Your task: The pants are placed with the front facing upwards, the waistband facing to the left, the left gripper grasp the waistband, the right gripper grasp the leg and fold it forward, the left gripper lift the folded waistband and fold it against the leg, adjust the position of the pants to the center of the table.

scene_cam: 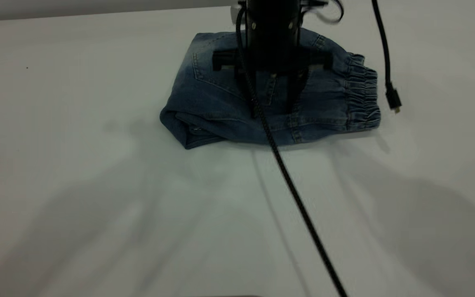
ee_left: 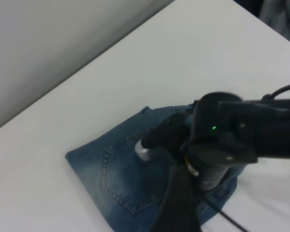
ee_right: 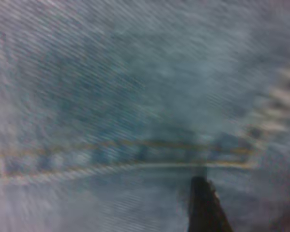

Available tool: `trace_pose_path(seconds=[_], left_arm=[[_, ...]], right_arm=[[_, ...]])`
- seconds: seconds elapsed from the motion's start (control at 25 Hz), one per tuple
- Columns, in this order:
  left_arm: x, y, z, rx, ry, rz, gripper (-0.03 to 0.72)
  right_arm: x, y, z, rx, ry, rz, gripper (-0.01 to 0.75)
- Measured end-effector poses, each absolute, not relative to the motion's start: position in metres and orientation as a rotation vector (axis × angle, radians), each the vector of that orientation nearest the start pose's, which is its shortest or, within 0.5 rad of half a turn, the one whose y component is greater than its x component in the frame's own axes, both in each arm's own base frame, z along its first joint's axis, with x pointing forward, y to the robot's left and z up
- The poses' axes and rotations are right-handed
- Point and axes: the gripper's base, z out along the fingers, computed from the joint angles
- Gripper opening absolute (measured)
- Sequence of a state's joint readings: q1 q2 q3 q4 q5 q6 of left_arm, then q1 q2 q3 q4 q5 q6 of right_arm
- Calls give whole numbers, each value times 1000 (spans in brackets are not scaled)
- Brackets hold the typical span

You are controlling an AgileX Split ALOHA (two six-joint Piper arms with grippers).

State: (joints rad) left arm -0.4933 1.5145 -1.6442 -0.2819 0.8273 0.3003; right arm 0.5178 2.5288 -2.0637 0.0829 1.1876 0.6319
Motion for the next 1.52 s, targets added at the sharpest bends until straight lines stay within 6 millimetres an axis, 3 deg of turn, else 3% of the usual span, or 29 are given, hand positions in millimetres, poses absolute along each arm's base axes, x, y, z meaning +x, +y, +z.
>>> trace_pose_path(seconds=[0.08, 0.2, 0.4, 0.6, 0.76, 0.88, 1.04, 1.16, 1.36, 1.52], left_arm=[[288, -176, 433, 758, 2036, -442, 554], [283, -173, 440, 756, 2013, -430, 554], [249, -147, 466, 791, 1995, -321, 554], [199, -115, 482, 830, 2093, -230, 554], [177, -103, 495, 803, 2051, -235, 554], [160, -94, 493, 764, 2054, -256, 554], [143, -84, 469, 740, 2122, -273, 554], [128, -76, 439, 728, 2200, -281, 554], [102, -62, 378, 690, 2353, -289, 554], [80, -50, 349, 629, 2399, -309, 554]], right_arm=[[430, 249, 121, 139, 3108, 94, 332], [432, 248, 187, -32, 2968, 167, 332], [406, 240, 293, -259, 2776, 340, 332], [347, 214, 398, -439, 2542, 476, 332], [279, 176, 449, -533, 2425, 483, 332], [223, 144, 460, -606, 2377, 461, 332], [150, 100, 448, -646, 2331, 428, 332], [101, 69, 423, -604, 2258, 402, 332], [29, 18, 360, -388, 2166, 402, 332], [-2, -7, 317, -224, 2103, 417, 332]])
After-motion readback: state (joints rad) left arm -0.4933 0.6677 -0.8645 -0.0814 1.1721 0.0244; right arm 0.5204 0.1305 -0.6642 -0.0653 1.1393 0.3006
